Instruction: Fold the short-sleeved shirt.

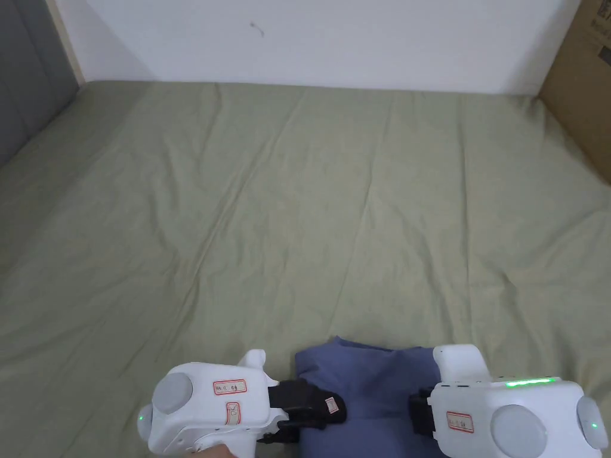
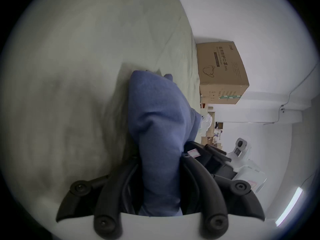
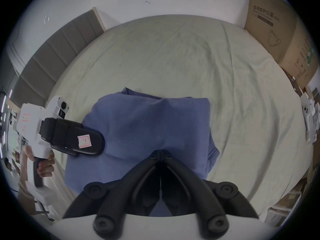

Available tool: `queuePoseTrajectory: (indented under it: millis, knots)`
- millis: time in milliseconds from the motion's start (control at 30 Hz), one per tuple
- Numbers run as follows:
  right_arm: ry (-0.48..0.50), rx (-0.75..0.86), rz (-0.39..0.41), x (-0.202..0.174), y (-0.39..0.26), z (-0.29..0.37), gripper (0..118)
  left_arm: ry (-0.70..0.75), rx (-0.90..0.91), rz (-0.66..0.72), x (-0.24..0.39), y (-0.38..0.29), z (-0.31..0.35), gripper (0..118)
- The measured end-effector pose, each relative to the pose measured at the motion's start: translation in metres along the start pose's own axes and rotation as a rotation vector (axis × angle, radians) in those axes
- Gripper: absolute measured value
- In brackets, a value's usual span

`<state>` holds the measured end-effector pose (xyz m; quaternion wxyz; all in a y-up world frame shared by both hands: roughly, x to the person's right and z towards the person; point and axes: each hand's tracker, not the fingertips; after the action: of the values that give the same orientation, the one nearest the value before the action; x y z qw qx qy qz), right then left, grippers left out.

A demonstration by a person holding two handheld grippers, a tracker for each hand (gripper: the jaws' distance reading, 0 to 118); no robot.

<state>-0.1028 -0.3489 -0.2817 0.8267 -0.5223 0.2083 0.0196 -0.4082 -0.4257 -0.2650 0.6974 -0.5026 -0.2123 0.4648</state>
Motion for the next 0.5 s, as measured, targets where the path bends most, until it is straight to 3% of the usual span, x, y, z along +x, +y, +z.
queuePoseTrajectory:
  millis: [133, 267, 500]
  knots:
    - [-0.043, 0.054, 0.035, -0.009, 0.004, 0.015, 0, 0.069, 0.014, -0.077, 0.003, 0.009, 0.044, 28]
    - [-0.021, 0.082, 0.026, -0.016, 0.01, 0.024, 0, 0.227, 0.046, -0.17, -0.002, 0.036, 0.113, 28]
    - [-0.031, 0.101, 0.027, -0.028, 0.016, 0.021, 0, 0.77, 0.123, -0.238, -0.03, 0.101, 0.246, 28]
